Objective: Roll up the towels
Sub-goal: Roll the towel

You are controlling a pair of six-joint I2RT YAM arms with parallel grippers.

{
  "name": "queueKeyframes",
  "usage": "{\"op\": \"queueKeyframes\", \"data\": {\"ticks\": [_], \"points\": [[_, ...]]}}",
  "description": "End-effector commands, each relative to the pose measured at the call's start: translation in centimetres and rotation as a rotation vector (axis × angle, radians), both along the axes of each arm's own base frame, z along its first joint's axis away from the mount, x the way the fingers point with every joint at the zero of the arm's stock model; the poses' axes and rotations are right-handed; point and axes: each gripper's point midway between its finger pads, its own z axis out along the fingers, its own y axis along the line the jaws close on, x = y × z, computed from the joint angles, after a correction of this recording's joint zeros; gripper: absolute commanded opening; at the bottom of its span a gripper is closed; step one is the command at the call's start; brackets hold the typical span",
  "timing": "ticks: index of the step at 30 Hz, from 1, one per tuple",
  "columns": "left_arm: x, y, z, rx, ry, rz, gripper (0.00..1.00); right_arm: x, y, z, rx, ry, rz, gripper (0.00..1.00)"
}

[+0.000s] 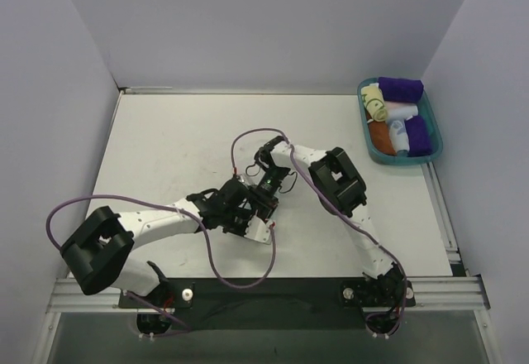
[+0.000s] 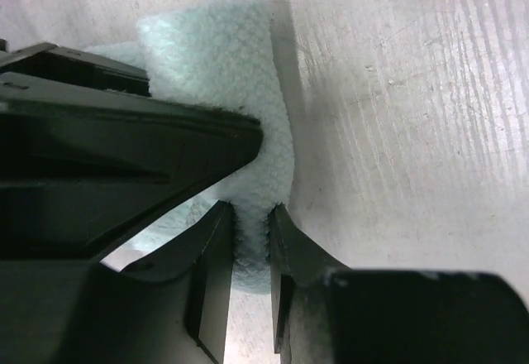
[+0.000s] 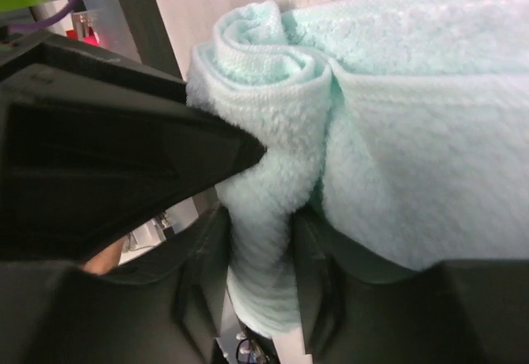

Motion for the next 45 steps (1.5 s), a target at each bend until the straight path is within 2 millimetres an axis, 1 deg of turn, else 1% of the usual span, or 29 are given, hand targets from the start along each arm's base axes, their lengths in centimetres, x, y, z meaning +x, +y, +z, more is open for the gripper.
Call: {"op": "queueKeyframes", "data": {"ticks": [1,3,5,6,7,8,9,10,11,12,14,15,17,18,19,20,21,22,23,24,25,27,28,31,34,37,40,41,45], "points": [[-3.0,3.3,-2.0,0.139,0.197,0.064,0.07,3.4,-1.1,2.2,-0.010,-0.121,-0.045,0.37],[-4.4,4.1,-1.8,0.169,0.291,0.070,0.03,5.5,-1.8,4.6,-0.005,-0.183,-0.109,0.50],[-4.0,4.0,-1.3,0.170,0.349,0.102,0.02,7.2,-2.2,6.6,0.012,-0.234,-0.163,0.55],[-4.7,4.2,-1.1,0.180,0.413,0.107,0.01,8.1,-2.4,8.3,0.036,-0.283,-0.193,0.60],[-4.8,4.4,-1.4,0.197,0.460,0.125,0.00,9.3,-3.3,9.1,0.040,-0.303,-0.240,0.61],[-3.6,4.0,-0.6,0.175,0.475,0.148,0.00,9.8,-3.7,9.8,0.048,-0.316,-0.265,0.62],[-4.0,4.1,-0.4,0.184,0.535,0.159,0.00,10.1,-4.1,11.4,0.056,-0.330,-0.311,0.62],[-4.0,4.2,-0.8,0.199,0.584,0.172,0.00,11.2,-4.9,12.1,0.074,-0.352,-0.363,0.61],[-2.6,3.3,0.1,0.152,0.600,0.189,0.00,10.9,-5.5,12.0,0.064,-0.337,-0.389,0.61],[-2.8,3.6,0.2,0.171,0.645,0.199,0.00,11.3,-6.0,13.6,0.092,-0.378,-0.429,0.60],[-2.1,3.3,-0.1,0.165,0.718,0.222,0.01,11.6,-7.7,14.3,0.094,-0.412,-0.477,0.59],[-1.3,2.8,0.6,0.160,0.729,0.216,0.01,10.9,-8.4,15.1,0.105,-0.454,-0.482,0.58],[-0.9,3.0,-0.6,0.194,0.805,0.228,0.01,10.2,-9.6,15.1,0.086,-0.502,-0.486,0.54],[0.5,2.8,-0.1,0.184,0.815,0.237,0.01,9.1,-10.2,15.4,0.094,-0.535,-0.486,0.54],[0.6,2.9,-1.2,0.206,0.870,0.249,0.02,8.6,-10.4,15.5,0.095,-0.553,-0.488,0.53],[1.2,2.4,-1.1,0.189,0.898,0.251,0.02,8.1,-10.7,15.5,0.097,-0.570,-0.489,0.51],[1.7,2.8,-0.9,0.185,0.943,0.275,0.03,7.4,-10.8,16.3,0.121,-0.614,-0.490,0.50],[2.9,2.1,-1.2,0.170,0.962,0.278,0.03,6.4,-11.1,15.3,0.106,-0.601,-0.489,0.49],[3.4,1.8,-1.2,0.153,0.991,0.280,0.03,5.5,-11.3,15.8,0.119,-0.636,-0.481,0.47],[3.4,2.2,-2.0,0.171,1.047,0.297,0.03,4.9,-11.1,15.3,0.104,-0.675,-0.454,0.47],[4.6,1.7,-1.6,0.153,1.035,0.286,0.03,3.8,-11.4,14.1,0.077,-0.682,-0.425,0.46],[4.6,1.8,-2.1,0.175,1.097,0.280,0.04,2.4,-11.1,13.4,0.044,-0.787,-0.320,0.45],[5.4,1.5,-1.9,0.164,1.085,0.277,0.04,1.6,-11.1,12.6,0.023,-0.807,-0.277,0.45],[5.3,1.6,-2.4,0.193,1.132,0.272,0.04,0.9,-10.2,11.9,-0.005,-0.924,-0.159,0.48],[5.4,1.5,-2.6,0.202,1.153,0.266,0.05,1.3,-8.7,10.6,-0.066,-1.045,-0.015,0.52],[5.3,1.6,-2.9,0.207,1.164,0.263,0.07,1.6,-6.3,9.2,-0.063,-1.176,0.113,0.57],[5.0,1.7,-3.0,0.209,1.174,0.258,0.07,2.8,-4.0,7.4,-0.046,-1.280,0.190,0.59],[4.9,1.7,-3.1,0.209,1.175,0.253,0.07,3.7,-3.0,6.1,-0.027,-1.319,0.200,0.59],[5.0,1.9,-3.1,0.207,1.176,0.254,0.08,5.6,-1.2,4.2,0.006,-1.401,0.244,0.62]]}}
